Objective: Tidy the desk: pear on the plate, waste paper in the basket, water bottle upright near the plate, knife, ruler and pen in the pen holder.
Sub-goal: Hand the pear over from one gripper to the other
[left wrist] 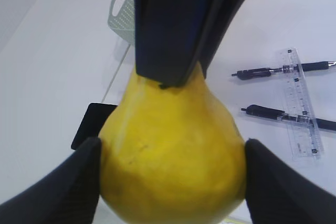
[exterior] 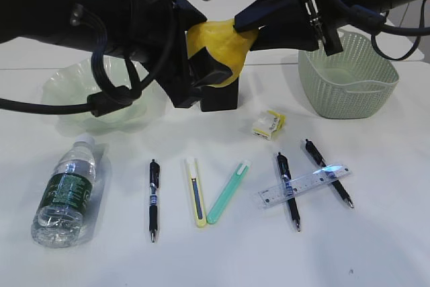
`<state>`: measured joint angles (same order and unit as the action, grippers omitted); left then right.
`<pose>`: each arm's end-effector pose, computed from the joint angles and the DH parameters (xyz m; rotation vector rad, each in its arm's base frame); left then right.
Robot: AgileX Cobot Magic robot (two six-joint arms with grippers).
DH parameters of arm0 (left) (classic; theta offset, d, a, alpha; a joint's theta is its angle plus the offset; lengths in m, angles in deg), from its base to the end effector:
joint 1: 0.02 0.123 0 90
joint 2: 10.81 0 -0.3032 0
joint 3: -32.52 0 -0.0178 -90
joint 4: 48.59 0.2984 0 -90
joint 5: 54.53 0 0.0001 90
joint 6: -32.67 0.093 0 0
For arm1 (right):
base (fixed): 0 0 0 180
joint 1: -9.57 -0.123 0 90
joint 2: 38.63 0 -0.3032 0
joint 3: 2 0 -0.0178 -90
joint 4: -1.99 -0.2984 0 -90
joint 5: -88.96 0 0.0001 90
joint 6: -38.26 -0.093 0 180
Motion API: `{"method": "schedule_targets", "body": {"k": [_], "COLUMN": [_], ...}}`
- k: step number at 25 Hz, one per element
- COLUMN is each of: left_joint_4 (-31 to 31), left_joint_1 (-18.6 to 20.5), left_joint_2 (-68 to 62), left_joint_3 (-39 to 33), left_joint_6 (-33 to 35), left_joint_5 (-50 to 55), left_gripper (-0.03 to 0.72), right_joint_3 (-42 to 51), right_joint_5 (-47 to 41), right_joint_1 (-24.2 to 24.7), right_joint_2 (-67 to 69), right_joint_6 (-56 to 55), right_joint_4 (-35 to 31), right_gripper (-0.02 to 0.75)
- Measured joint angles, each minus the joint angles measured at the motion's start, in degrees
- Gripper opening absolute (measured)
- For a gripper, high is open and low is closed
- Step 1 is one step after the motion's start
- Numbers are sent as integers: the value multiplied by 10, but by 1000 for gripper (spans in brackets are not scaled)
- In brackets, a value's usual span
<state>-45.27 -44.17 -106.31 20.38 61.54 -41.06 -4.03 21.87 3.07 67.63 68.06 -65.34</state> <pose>0.2867 -0.2766 0.3032 1.2996 1.6690 -0.1112 0.3938 0.1245 0.3171 -0.2582 2.3998 1.4279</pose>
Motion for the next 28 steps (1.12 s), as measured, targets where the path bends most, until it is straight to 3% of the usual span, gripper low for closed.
{"method": "schedule_targets", "body": {"k": [6,15,28], "left_joint_4": [4,7,7], "left_joint_1": [0,0,0], "left_joint_2": [0,0,-1], "left_joint_3": [0,0,0], "left_joint_6": [0,0,0], "left_joint_5": [-3,-4,-4], "left_gripper": [521,518,518], "right_joint_3": [0,0,0], "right_joint_5": [0,-7,-13], "right_joint_1": [1,1,1], "right_joint_2": [0,0,0], "right_joint_6": [7,25,32], "right_joint_4": [-6,-31,-37], "right_gripper": [304,498,594]}}
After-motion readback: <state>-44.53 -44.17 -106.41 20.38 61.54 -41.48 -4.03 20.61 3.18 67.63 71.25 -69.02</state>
